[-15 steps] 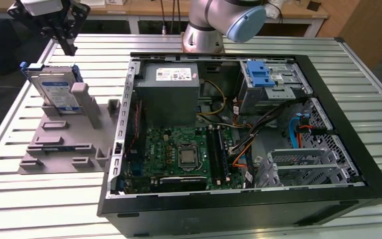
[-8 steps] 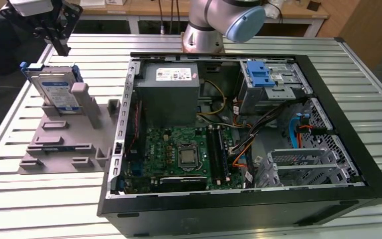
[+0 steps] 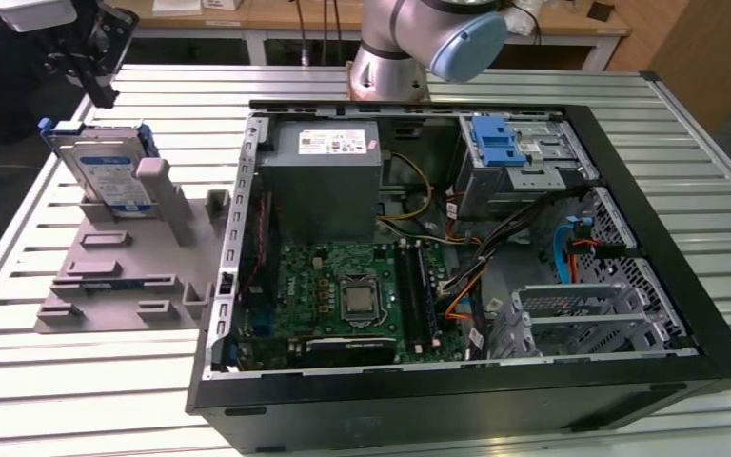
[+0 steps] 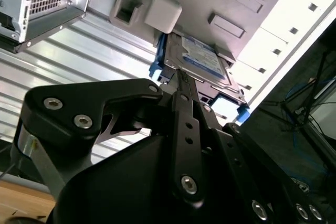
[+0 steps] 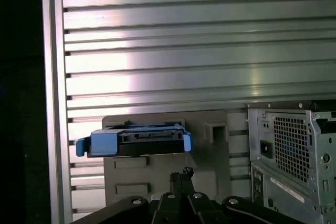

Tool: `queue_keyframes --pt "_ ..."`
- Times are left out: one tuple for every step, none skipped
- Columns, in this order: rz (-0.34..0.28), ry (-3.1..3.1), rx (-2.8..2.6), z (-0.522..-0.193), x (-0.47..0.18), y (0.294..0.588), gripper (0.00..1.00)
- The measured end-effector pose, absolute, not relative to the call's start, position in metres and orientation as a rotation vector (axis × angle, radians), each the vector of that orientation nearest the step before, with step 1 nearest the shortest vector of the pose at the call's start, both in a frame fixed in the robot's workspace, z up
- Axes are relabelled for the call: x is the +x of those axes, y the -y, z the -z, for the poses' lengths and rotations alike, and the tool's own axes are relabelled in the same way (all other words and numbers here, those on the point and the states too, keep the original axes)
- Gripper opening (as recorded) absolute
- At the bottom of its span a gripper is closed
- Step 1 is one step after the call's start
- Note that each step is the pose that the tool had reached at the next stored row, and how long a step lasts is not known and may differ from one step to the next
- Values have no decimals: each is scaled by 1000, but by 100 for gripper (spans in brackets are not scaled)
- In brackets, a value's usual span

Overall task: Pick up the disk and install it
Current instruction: 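Reach for the disk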

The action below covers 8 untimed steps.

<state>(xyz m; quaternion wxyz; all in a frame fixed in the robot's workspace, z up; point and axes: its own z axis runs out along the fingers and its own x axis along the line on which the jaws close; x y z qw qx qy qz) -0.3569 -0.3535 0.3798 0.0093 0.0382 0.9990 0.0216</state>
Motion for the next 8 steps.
queue_keyframes --pt "-67 -3120 121 -380 -359 353 11" --pt "-67 -3120 124 -379 -361 353 11" --pt "-67 -3121 126 -379 -362 353 11" --pt "-67 -3121 130 -378 -363 353 11" --pt "-67 -3121 136 -378 -364 353 11" --pt "-67 -3121 141 -378 -366 353 11" --pt "-67 -3120 146 -377 -367 353 11" --pt "-67 -3120 150 -377 -369 353 11"
